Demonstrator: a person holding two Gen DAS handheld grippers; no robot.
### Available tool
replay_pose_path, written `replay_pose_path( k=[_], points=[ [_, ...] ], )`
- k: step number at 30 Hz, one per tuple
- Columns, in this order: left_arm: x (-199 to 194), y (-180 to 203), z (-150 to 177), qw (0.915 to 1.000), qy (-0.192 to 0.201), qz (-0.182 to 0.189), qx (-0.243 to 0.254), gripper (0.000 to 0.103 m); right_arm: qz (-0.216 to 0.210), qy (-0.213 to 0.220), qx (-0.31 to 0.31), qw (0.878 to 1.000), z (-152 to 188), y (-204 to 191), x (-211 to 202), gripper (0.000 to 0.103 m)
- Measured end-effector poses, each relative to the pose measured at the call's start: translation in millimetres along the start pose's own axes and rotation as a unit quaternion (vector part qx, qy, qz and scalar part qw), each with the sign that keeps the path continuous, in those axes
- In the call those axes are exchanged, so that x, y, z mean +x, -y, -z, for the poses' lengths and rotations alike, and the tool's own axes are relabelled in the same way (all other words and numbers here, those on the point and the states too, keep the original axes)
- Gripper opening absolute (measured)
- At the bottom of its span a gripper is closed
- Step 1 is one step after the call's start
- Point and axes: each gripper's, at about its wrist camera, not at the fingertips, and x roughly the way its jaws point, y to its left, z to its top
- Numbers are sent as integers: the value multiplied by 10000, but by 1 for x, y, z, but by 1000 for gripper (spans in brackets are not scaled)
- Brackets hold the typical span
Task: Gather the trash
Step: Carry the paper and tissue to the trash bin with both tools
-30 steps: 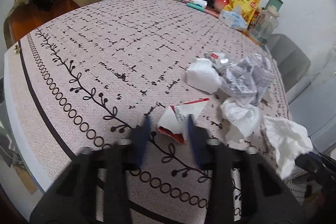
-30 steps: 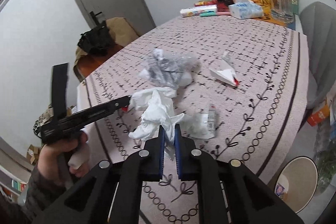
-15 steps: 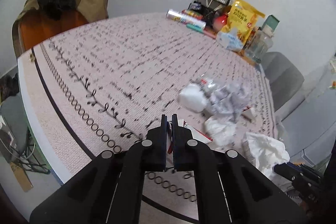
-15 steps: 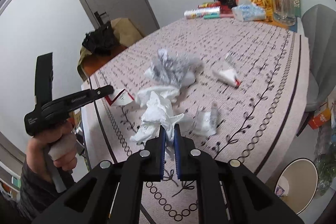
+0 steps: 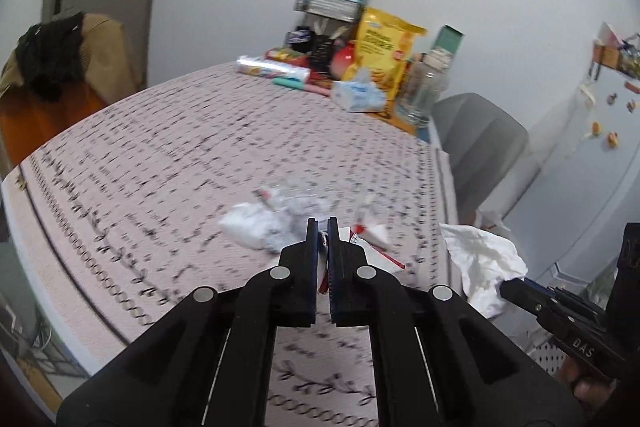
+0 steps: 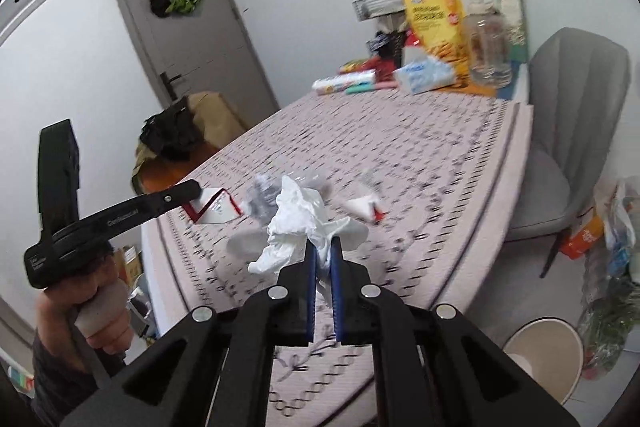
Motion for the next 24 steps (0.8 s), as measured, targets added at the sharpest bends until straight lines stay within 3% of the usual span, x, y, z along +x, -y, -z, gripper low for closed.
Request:
replay_pose_path(
  k=[12,24],
  points=[
    [38,92,2,9958,-319,650,555,5,845,252,680,9938,8,85,-40,7],
    [99,177,27,9846,-952,1081,992,5,1637,267,1546,9740,45,184,-65,7]
  ],
)
